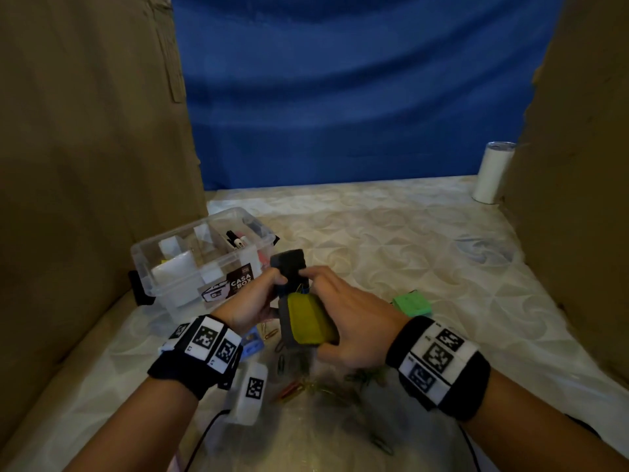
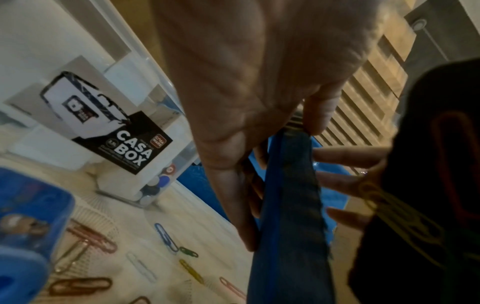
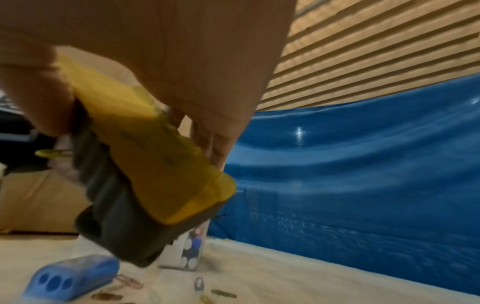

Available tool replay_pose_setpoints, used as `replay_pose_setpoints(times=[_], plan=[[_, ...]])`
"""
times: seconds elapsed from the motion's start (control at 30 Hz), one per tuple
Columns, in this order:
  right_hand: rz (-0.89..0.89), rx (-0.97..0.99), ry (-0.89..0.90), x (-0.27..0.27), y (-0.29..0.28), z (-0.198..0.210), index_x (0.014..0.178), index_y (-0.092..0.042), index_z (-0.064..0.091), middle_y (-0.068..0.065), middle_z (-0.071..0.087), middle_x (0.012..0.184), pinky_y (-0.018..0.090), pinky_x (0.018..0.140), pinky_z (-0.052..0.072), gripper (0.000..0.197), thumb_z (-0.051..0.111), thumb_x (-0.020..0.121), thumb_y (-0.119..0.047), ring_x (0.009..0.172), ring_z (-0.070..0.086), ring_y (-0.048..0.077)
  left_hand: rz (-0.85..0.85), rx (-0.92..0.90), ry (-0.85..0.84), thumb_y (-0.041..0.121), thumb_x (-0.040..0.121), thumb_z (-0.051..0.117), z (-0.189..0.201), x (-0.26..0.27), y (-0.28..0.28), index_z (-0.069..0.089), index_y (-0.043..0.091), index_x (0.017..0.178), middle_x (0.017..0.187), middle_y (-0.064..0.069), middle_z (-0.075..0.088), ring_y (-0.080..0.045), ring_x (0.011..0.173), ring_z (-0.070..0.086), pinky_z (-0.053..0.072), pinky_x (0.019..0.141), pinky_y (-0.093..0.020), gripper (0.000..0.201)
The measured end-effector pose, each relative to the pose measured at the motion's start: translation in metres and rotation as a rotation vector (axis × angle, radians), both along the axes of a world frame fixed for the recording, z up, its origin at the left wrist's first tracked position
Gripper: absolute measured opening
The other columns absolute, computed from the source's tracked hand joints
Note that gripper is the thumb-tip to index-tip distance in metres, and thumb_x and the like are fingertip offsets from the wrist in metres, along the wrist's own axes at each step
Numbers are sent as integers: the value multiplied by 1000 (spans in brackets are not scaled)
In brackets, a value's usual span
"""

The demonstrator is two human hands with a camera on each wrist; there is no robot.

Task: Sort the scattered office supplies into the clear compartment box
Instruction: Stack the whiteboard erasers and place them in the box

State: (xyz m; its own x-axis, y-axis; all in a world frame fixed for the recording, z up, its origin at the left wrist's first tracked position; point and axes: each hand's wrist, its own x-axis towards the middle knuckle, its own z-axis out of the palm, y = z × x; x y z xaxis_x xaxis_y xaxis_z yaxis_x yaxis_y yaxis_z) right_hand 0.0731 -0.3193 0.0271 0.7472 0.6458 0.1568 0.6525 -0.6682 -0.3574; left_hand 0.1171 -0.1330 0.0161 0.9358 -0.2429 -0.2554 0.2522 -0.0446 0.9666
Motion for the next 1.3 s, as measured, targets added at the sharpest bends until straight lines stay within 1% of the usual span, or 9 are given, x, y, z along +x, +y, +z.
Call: replay_pose_setpoints(times=[0.17,0.3,0.37,0.47,0.53,0.6,0.73,1.0,1.3], plan=[[9,-101,84,-8,-1,-23,123,-20,31,-1,34,133,32,73,46,71,73,71,-44,97,55,22,18,7,-42,28,79,44,4,3,6,45,8,132,119,-18,57,-30,113,53,49,90,-46,57],[-19,-138,175,-12,-8,-28,118,-29,32,-2,50,113,37,76,50,66,73,69,-45,92,56,21,29,-22,-62,29,75,44,6,5,13,47,13,131,121,-16,58,-27,116,53,51,91,-45,58],[-27,-54,120,-5,-8,-20,124,-27,30,-3,43,125,32,73,47,72,73,69,-45,97,55,19,22,2,-51,29,74,44,3,5,9,46,11,131,118,-16,58,-25,111,56,50,91,-45,60],[-5,4,35,3,-1,-6,129,-20,28,-5,17,151,27,71,39,75,71,71,-41,105,53,20,11,20,-26,23,88,42,0,3,1,46,8,127,101,-13,60,-14,82,62,54,64,-24,42],[13,-33,14,1,3,-6,126,-17,31,-3,12,153,30,72,44,73,71,71,-42,105,54,23,13,10,-26,24,88,42,0,3,0,44,5,132,112,-20,60,-22,97,60,54,72,-29,48],[35,-89,-1,-6,3,-15,124,-17,34,3,30,141,35,75,50,72,71,69,-44,100,55,23,27,2,-56,29,77,44,3,4,3,44,8,134,128,-22,55,-30,116,53,49,88,-43,61],[3,-158,132,-18,-6,-26,117,-25,33,-4,49,103,34,72,48,63,71,71,-46,87,54,19,66,-64,-86,29,72,43,8,7,13,39,12,138,132,-17,53,-30,123,48,51,85,-41,68],[32,21,14,-1,1,-8,128,-17,30,-3,23,146,33,76,48,75,71,71,-42,104,54,22,49,-28,-43,21,90,37,0,1,5,57,21,110,116,-12,62,-28,115,54,46,93,-43,28],[-3,-172,114,-11,-6,-28,108,-26,33,-5,47,96,32,65,43,57,70,70,-47,80,52,18,54,-113,-96,27,74,43,8,5,15,42,14,135,132,-13,52,-28,126,46,51,85,-40,63]])
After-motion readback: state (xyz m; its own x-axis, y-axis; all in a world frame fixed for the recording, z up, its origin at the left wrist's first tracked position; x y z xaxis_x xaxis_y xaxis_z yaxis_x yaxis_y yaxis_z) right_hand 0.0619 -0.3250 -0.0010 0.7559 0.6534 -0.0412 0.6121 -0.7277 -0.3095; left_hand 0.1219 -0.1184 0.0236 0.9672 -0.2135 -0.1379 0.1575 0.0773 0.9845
